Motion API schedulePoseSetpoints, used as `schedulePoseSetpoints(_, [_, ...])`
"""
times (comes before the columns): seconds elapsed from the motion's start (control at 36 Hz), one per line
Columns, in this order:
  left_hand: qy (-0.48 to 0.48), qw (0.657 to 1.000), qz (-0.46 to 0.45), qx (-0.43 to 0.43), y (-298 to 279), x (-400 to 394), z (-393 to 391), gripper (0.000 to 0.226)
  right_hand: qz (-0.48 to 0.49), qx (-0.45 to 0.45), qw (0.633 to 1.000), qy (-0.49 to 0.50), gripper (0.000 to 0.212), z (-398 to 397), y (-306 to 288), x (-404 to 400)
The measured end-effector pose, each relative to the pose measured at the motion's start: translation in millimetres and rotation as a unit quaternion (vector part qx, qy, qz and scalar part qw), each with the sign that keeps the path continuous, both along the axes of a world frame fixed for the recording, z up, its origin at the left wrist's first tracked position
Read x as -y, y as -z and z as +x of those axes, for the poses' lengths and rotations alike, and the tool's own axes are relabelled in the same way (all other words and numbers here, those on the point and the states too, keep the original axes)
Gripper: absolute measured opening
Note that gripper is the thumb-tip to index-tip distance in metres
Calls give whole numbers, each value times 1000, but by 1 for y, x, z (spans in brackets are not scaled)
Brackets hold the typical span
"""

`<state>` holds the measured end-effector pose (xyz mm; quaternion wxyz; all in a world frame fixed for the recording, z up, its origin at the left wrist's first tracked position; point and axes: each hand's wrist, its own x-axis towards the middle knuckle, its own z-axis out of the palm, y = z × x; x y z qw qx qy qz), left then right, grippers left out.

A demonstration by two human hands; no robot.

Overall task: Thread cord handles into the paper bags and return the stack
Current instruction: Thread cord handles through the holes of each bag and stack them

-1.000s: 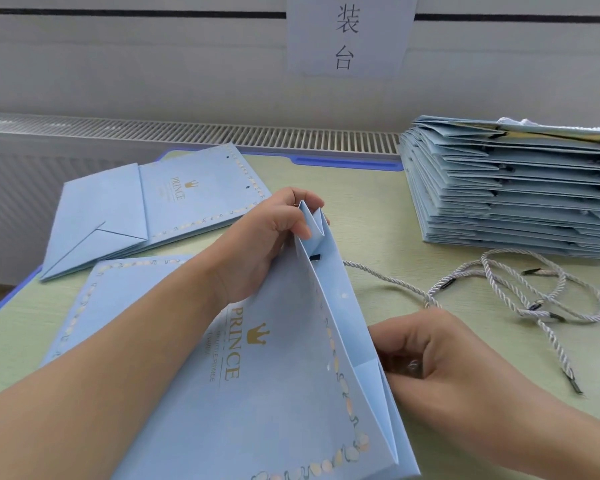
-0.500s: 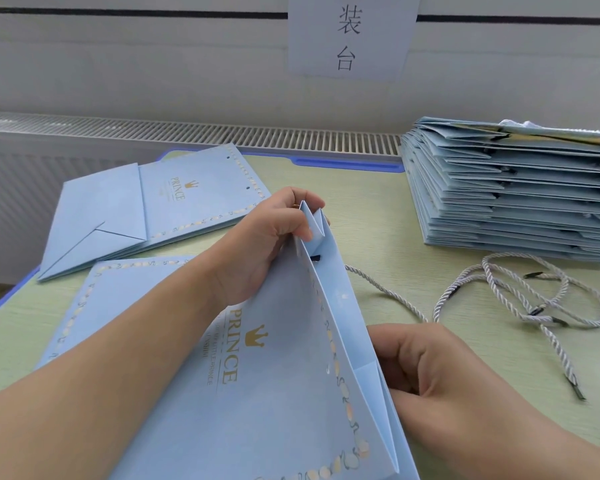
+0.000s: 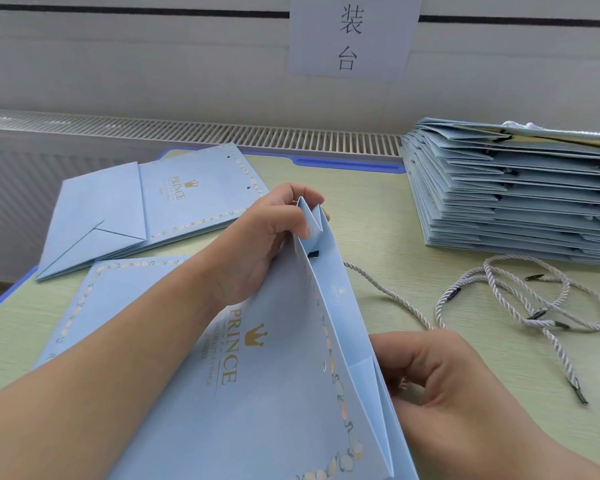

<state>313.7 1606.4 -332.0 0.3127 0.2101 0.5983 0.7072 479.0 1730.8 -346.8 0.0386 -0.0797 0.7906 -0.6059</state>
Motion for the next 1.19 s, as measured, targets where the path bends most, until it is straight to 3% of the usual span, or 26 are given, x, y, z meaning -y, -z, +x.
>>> schedulePoseSetpoints(0.11, [5,1000,11,2,-1,1,0,47,-29,-7,999,35,7,-2,-3,2])
schedulePoseSetpoints(0.31, [7,1000,9,-24,-1,1,-1,52,-47,56,996,47,15,-4,4,4])
schedulePoseSetpoints(0.44, [14,999,13,-26,-2,3,-1,53,-95,77,992,40,8,-6,-1,0])
schedulePoseSetpoints(0.72, [15,999,14,-26,-2,3,-1,53,-132,61,989,26,1,-6,-4,2])
schedulePoseSetpoints(0.89, [16,999,7,-33,-1,2,-1,51,-160,77,984,16,13,-6,-5,2])
schedulePoseSetpoints(1.06, [8,999,-3,-31,1,1,0,50,-127,67,989,38,24,-2,-14,-7])
schedulePoseSetpoints(1.19, [8,999,-18,-38,3,-2,1,49,36,14,998,53,32,8,-22,1])
